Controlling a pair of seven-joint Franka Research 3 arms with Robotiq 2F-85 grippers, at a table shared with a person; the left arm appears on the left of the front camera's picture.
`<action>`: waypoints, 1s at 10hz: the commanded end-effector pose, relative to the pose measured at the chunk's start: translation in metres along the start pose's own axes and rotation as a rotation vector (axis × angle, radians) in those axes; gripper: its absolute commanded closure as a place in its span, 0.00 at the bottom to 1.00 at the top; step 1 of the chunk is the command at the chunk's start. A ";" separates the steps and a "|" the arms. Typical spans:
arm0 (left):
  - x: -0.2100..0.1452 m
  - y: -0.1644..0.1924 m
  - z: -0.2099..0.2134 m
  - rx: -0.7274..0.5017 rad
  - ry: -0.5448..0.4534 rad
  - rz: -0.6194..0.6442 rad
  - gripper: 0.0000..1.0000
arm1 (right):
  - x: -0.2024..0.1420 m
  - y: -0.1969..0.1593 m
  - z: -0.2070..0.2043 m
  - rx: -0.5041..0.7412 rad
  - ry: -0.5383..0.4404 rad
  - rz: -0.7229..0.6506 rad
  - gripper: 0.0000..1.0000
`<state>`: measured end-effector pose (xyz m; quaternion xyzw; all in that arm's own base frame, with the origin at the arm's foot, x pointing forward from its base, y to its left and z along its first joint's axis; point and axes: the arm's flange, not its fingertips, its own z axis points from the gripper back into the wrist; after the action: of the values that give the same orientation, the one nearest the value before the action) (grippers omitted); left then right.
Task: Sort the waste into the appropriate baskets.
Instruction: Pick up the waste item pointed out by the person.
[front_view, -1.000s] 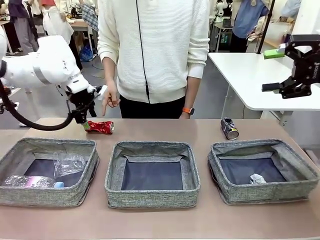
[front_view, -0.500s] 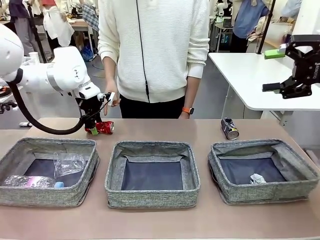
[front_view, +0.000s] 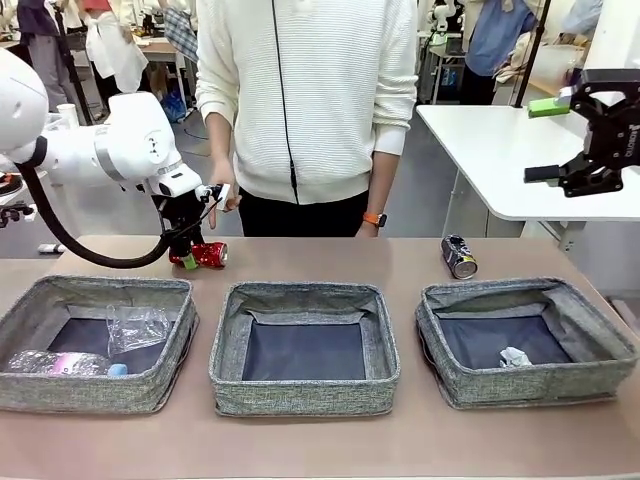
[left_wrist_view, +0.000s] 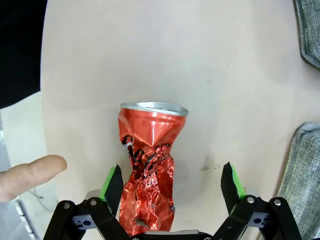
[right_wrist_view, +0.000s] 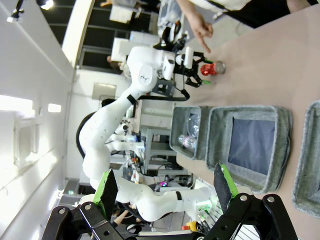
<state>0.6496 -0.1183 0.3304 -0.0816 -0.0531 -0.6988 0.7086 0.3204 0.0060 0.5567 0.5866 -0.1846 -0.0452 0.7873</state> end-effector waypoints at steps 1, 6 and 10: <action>0.000 0.005 -0.001 -0.009 0.039 0.022 0.00 | 0.001 0.003 0.000 -0.001 0.002 -0.019 0.00; 0.002 0.003 -0.004 -0.005 0.095 0.005 1.00 | 0.001 0.003 0.000 -0.001 0.002 -0.019 0.00; 0.002 0.002 -0.004 -0.005 0.096 0.009 1.00 | 0.001 0.003 0.000 -0.001 0.002 -0.019 0.00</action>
<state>0.6508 -0.1201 0.3269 -0.0539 -0.0264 -0.7035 0.7082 0.3204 0.0060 0.5567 0.5866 -0.1846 -0.0452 0.7873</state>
